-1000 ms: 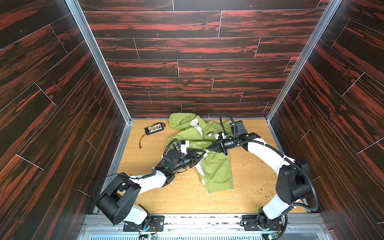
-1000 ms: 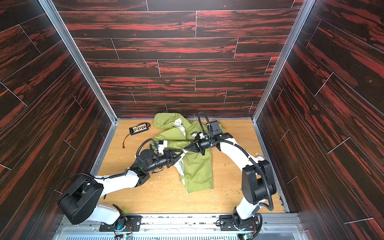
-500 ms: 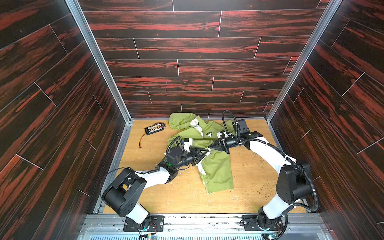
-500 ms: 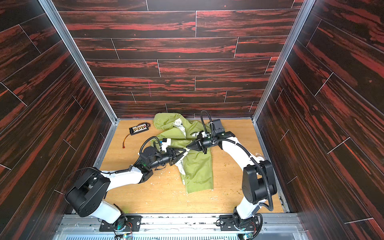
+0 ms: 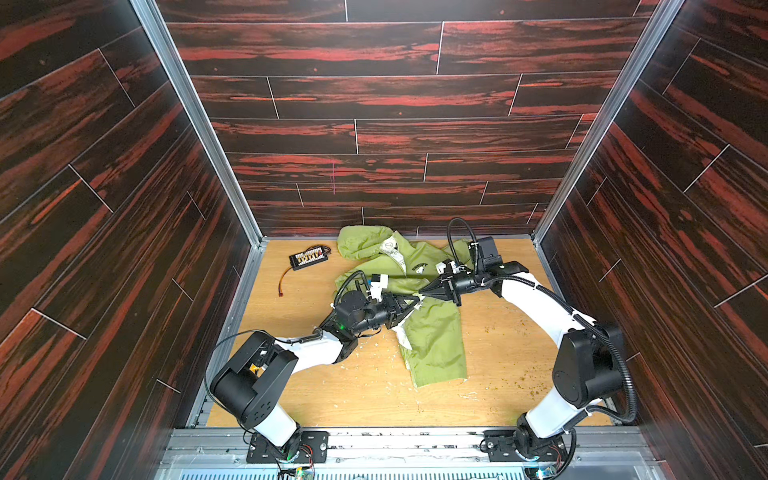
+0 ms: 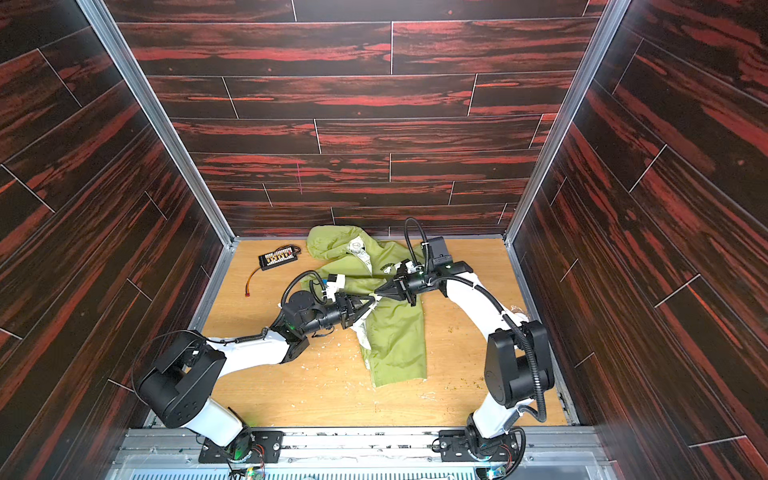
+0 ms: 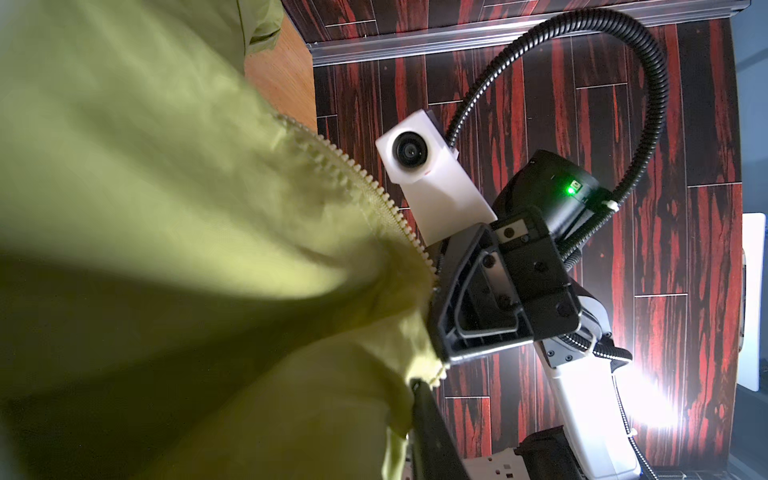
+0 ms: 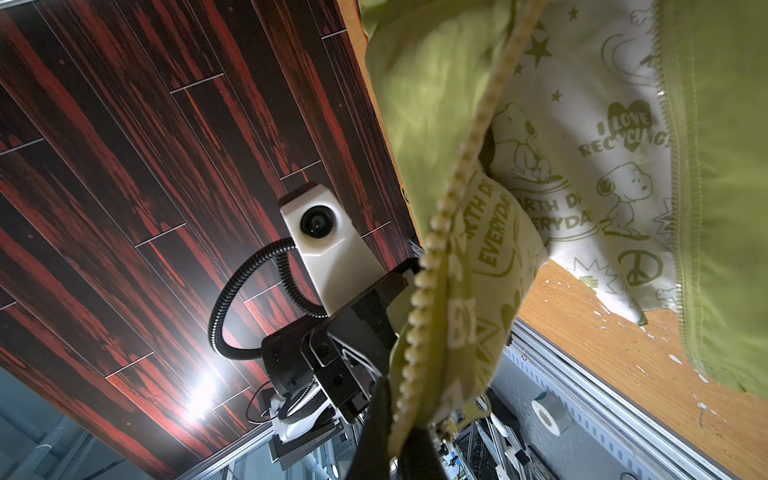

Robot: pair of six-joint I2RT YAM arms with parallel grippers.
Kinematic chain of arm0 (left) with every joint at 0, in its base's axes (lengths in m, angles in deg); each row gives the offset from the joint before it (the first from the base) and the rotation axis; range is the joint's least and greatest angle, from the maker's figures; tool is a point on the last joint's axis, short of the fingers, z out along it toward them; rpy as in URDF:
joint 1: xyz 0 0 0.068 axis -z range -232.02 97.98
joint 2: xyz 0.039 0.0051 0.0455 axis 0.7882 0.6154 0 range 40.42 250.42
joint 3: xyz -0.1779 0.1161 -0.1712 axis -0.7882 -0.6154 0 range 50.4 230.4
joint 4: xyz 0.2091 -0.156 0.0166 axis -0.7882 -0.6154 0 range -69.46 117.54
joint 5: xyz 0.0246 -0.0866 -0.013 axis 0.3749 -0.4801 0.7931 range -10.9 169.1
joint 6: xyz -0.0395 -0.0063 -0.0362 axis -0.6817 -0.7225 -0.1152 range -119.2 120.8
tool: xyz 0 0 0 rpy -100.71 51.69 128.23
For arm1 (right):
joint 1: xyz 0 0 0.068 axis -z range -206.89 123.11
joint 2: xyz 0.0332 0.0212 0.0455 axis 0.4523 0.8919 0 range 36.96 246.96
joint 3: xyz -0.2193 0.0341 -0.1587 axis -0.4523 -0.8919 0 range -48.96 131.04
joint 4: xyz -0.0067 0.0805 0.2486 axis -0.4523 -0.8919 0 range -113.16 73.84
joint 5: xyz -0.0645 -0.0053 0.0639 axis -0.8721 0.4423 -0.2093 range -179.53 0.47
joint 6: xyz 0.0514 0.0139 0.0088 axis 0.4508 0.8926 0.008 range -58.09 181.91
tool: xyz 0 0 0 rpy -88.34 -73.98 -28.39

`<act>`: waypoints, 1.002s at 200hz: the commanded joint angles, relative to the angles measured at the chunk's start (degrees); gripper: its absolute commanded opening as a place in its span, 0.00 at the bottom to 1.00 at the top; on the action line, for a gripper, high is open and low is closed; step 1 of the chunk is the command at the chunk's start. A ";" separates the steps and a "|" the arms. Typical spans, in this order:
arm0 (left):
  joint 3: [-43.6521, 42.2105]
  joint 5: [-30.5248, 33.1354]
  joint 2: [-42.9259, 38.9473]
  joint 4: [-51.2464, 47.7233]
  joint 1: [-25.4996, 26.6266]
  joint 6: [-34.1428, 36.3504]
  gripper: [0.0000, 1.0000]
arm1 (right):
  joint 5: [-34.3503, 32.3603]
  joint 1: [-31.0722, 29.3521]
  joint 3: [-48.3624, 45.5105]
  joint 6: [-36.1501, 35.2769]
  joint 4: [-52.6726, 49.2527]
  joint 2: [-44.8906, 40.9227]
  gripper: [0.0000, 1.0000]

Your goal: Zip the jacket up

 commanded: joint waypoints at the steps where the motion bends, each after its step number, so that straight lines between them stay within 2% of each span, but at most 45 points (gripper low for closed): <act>1: 1.73 -1.01 0.55 2.00 0.31 -0.47 0.16 | 1.80 0.41 1.61 -1.14 -1.31 -0.70 0.00; 102: 5.28 -2.28 3.02 0.07 1.87 -0.12 0.16 | 2.15 0.54 2.60 -2.46 -2.05 0.49 0.00; 164: 4.17 0.31 3.28 0.46 1.89 -0.71 0.03 | -0.30 1.46 2.91 -6.02 -5.54 0.10 0.00; 190: 2.96 2.11 3.10 1.87 1.54 -1.45 0.00 | -4.20 2.84 2.10 -8.73 -7.82 -2.00 0.15; 200: 2.93 2.21 3.02 1.93 1.41 -1.55 0.00 | -6.39 3.39 1.48 -9.88 -8.45 -3.39 0.26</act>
